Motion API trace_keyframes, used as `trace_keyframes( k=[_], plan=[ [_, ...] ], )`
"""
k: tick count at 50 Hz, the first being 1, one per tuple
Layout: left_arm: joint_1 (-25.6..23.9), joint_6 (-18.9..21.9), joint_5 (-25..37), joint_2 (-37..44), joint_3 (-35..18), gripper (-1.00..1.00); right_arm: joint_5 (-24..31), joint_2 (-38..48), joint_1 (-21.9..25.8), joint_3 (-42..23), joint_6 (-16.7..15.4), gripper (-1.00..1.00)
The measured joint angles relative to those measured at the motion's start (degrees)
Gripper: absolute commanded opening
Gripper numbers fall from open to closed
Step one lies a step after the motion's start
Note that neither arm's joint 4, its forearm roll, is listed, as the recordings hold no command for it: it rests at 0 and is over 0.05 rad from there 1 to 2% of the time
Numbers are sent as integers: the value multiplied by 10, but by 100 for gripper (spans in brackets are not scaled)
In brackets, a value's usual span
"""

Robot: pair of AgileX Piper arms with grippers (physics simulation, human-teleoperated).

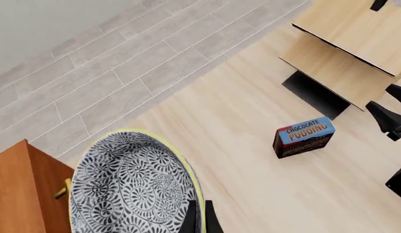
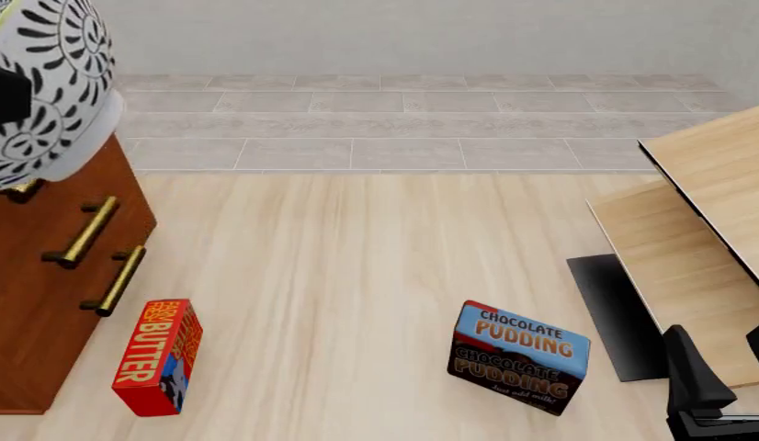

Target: Close the top drawer of the cabinet and put the bowl on top of it.

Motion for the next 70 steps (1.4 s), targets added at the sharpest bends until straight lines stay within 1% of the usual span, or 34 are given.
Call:
trace_keyframes(
  k=[7, 18, 30, 39, 46, 70],
  plan=[
    [22, 16, 0, 2, -17, -100, 0, 0, 0, 0, 0, 100],
    [58, 33, -12, -1, -12, -100, 0, 0, 0, 0, 0, 100],
    [104, 33, -33, -2, 4, -100, 0, 0, 0, 0, 0, 100],
    [141, 42, -52, -4, 17, -100, 0, 0, 0, 0, 0, 100],
    [161, 45, -63, -5, 28, -100, 0, 0, 0, 0, 0, 100],
    [233, 49, -80, 2, 38, -100, 0, 0, 0, 0, 0, 100]
  ],
)
